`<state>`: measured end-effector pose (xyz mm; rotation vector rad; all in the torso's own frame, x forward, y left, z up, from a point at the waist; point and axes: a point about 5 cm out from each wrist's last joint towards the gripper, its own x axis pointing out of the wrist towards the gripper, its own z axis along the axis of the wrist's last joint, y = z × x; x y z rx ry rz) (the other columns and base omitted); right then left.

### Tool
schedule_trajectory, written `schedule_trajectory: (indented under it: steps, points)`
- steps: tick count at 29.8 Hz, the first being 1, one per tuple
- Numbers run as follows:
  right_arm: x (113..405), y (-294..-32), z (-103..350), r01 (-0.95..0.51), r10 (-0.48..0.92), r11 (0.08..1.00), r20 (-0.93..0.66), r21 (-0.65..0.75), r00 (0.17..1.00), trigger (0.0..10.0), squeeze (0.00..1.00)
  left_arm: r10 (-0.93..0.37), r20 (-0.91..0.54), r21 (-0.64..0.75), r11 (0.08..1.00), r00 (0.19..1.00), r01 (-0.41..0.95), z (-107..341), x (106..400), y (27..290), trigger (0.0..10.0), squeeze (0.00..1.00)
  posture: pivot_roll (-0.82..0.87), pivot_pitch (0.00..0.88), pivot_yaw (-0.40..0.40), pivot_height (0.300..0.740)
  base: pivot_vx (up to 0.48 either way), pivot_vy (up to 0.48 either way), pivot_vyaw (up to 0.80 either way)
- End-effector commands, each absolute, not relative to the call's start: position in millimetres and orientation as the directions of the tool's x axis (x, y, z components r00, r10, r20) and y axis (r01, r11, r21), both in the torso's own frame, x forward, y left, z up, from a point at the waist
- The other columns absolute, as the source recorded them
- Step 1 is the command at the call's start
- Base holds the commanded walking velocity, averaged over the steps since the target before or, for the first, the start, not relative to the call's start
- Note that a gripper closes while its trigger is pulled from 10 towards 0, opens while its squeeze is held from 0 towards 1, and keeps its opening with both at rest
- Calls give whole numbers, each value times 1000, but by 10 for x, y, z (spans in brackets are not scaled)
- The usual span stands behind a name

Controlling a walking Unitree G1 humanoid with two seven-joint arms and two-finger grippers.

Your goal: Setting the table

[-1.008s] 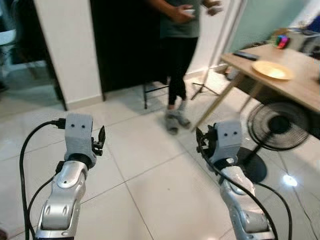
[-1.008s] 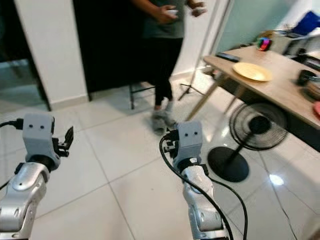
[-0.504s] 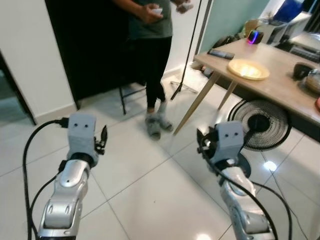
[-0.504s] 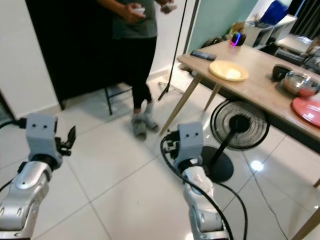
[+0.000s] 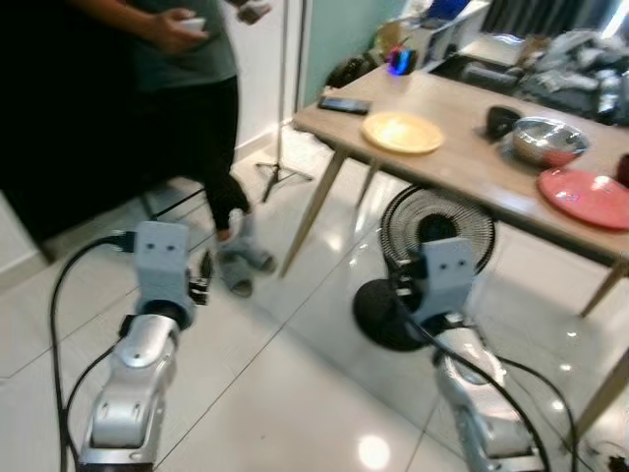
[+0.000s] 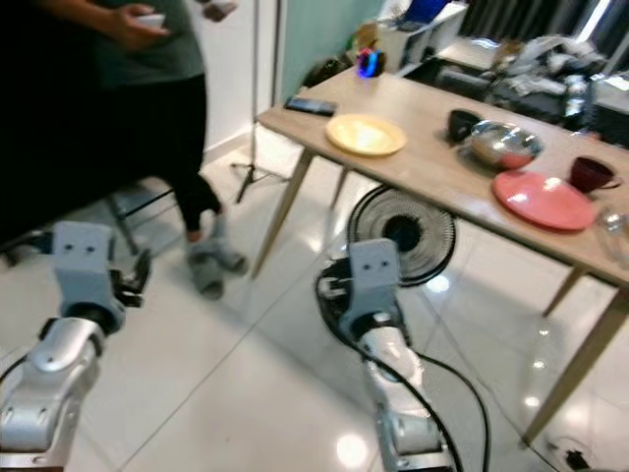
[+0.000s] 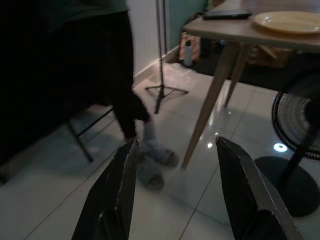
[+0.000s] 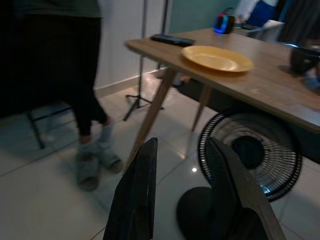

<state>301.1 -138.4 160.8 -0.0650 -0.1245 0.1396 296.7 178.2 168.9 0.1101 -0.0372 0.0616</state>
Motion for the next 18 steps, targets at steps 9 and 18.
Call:
schedule_trajectory:
  steps: [9,18]
  points:
    - [3012,-1342,1585,-150,157,986,106,-75,982,10000,0,79,29,113,990,996,-82,1649,2947,1833,10000,8,-12,3,29,740,480,0,-800]
    - [3022,-1350,1585,-143,150,987,105,-76,983,10000,0,78,29,114,990,997,-81,1647,2946,1834,10000,8,-10,0,31,740,480,0,-610]
